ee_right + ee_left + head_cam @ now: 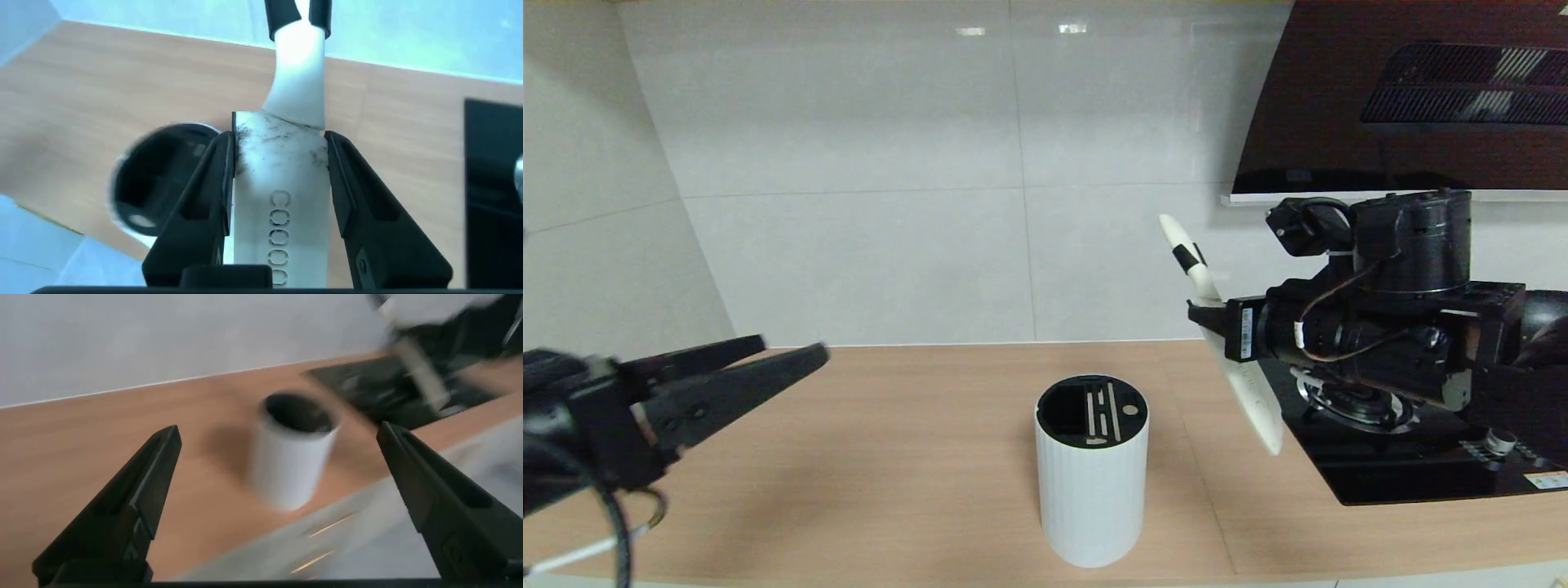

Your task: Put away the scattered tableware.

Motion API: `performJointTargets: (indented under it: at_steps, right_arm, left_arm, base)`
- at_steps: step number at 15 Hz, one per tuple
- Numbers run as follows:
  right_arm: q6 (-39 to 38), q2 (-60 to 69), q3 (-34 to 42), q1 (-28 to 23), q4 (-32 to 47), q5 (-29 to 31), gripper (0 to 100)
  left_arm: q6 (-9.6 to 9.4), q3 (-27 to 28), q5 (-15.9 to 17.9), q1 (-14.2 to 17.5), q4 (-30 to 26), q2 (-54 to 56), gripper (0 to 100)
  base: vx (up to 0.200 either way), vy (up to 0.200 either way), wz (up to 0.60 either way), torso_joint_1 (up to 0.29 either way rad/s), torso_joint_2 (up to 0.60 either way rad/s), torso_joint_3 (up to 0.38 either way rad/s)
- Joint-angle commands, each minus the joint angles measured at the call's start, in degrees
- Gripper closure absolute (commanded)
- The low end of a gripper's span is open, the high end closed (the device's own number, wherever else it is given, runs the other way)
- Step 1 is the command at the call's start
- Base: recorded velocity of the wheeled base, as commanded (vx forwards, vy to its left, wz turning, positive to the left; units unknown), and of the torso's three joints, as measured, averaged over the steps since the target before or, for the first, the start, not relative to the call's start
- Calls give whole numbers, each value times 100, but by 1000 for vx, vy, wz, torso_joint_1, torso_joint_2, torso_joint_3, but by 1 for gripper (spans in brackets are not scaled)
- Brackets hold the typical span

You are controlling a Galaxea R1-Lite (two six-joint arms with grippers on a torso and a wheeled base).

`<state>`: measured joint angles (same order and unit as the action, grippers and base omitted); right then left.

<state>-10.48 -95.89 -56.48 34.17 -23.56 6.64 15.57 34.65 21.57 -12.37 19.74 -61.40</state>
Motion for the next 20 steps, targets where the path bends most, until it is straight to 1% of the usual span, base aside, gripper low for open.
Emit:
performJointTargets:
  at_steps: [1,2,3,4,5,6,7,8,10,12,15,17,20]
  right_arm:
    - [-191,185,49,556,-17,215,100]
    - [-419,185,49,784,-25,258,100]
    - [-578,176,58,1048,-25,276,100]
    - [-674,176,58,1259,-25,311,100]
    - [-745,167,58,1435,-43,417,100]
    - [-753,150,58,1584,-52,531,100]
    - [-753,141,58,1663,-52,592,100]
    - [-771,106,67,1777,-52,636,100]
    - [-876,44,67,1883,-61,628,100]
    - [-938,-9,67,1962,-122,636,100]
    - [-947,-44,67,2006,-148,636,100]
    - [-982,-61,76,2182,-148,628,100]
    - [-1096,-149,76,2331,-245,619,100]
  left_arm:
    - [922,376,-47,-951,1243,-2025,0]
    - [1185,350,-126,-1197,1463,-2200,0]
    - [1519,341,-197,-1426,1700,-2341,0]
    - [1853,332,-214,-1593,1920,-2420,0]
    - [2170,324,-214,-1681,2157,-2490,0]
    - [2390,306,-205,-1760,2333,-2517,0]
    - [2486,288,-205,-1804,2430,-2543,0]
    - [2557,253,-205,-1892,2544,-2587,0]
    - [2557,227,-223,-1979,2579,-2596,0]
    - [2548,209,-240,-1988,2632,-2596,0]
    - [2539,253,-495,-2129,2693,-2701,0]
    - [2530,253,-750,-2269,2895,-2842,0]
    - [2530,253,-812,-2305,2983,-2860,0]
  base:
    - [0,0,0,0,0,0]
    - [0,0,0,0,0,0]
    - [0,0,0,0,0,0]
    - [0,0,0,0,0,0]
    - [0,0,0,0,0,0]
    - [0,0,0,0,0,0]
    - [0,0,0,0,0,0]
    - [0,0,0,0,0,0]
    - [0,0,0,0,0,0]
    - [0,0,0,0,0,0]
    - [0,0,0,0,0,0]
    - [0,0,0,0,0,0]
    - [0,0,0,0,0,0]
